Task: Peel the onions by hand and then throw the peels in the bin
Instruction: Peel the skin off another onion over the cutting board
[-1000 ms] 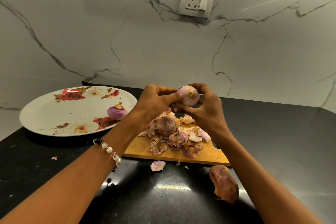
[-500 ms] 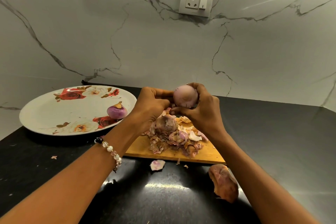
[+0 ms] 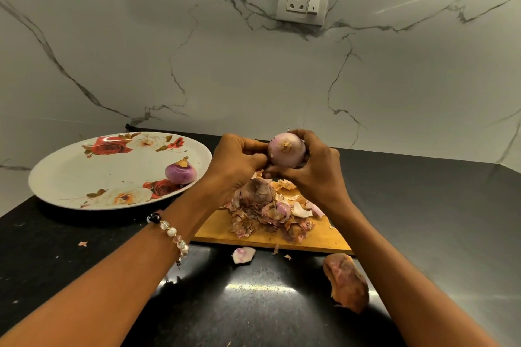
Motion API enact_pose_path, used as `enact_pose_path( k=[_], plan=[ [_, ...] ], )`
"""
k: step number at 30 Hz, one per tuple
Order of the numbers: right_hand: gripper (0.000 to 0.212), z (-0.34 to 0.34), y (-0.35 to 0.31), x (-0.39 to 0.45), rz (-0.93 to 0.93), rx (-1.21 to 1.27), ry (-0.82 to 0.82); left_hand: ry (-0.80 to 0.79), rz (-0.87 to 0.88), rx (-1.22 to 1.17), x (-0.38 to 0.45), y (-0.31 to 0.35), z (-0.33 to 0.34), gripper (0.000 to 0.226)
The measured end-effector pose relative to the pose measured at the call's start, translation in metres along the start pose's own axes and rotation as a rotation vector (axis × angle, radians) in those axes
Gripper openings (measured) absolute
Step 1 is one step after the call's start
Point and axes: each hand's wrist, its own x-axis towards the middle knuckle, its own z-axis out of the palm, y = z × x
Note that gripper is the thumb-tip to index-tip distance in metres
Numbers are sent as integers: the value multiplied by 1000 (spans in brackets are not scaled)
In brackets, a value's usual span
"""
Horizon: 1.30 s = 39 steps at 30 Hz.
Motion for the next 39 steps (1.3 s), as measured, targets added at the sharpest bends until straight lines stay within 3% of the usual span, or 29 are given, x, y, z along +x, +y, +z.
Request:
enact_pose_path(
  k=[9,23,30,39],
  plan=[
    [77,-4,1,2,44,54,9,-72,-88,-194,-1,6,-1,19],
    [84,0,-2,1,35,80,-55,2,-43,16,2,3,-7,18],
    [77,-4,3,2,46,49,-33,-85,-84,-138,2,5,-6,17],
    [83,-2,-4,0,46,64,-73,19,-19,47,5,-1,-6,14]
  ],
)
